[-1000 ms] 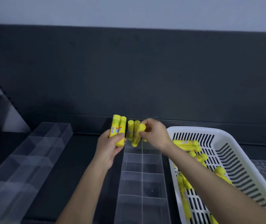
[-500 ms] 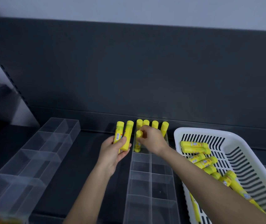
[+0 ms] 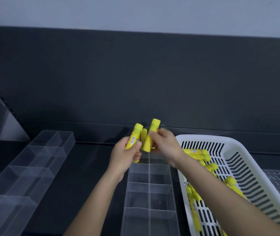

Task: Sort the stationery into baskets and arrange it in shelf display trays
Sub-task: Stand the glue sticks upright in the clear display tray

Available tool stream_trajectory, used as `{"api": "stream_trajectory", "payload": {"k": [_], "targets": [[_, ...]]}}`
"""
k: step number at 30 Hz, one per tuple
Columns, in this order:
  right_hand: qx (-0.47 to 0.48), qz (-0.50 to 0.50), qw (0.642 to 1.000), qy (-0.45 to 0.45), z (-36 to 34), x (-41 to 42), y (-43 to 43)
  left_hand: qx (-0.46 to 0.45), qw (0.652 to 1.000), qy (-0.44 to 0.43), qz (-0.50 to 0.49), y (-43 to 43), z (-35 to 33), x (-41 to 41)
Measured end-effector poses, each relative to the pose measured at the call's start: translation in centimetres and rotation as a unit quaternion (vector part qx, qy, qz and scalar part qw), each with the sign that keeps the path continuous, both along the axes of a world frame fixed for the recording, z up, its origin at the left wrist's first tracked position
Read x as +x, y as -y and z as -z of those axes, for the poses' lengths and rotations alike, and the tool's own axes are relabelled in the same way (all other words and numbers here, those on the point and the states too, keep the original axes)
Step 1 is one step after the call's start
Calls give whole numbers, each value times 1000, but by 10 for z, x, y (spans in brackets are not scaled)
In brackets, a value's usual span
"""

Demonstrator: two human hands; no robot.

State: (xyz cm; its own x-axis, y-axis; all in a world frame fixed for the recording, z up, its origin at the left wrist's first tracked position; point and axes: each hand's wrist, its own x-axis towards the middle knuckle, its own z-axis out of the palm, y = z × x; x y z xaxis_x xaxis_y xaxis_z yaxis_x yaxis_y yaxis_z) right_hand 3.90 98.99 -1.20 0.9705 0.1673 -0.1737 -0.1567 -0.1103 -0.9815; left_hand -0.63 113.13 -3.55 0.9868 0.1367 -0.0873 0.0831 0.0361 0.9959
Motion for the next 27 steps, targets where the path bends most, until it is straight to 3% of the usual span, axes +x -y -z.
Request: {"api": "stream_trajectory", "payload": {"k": [3,6,14,20,25,27], "targets": [[-19,37,999,14,0,2,15,212,976,33,-25,-9,-3,6],[-133,48,987,81,-2,3,32,325,944,56,1,-20,-10,13],[-239,46,964,107,-9,11,60,451,876,161,63,-30,-36,32],[-376,-23,917,133,-4,14,52,533,827,104,148,-14,-36,49],[-443,-120,870,177,10,17,36,635,740,87,201,0,-23,60],[-451,-133,864,182,14,18,32,659,721,82,200,3,-16,63]]}}
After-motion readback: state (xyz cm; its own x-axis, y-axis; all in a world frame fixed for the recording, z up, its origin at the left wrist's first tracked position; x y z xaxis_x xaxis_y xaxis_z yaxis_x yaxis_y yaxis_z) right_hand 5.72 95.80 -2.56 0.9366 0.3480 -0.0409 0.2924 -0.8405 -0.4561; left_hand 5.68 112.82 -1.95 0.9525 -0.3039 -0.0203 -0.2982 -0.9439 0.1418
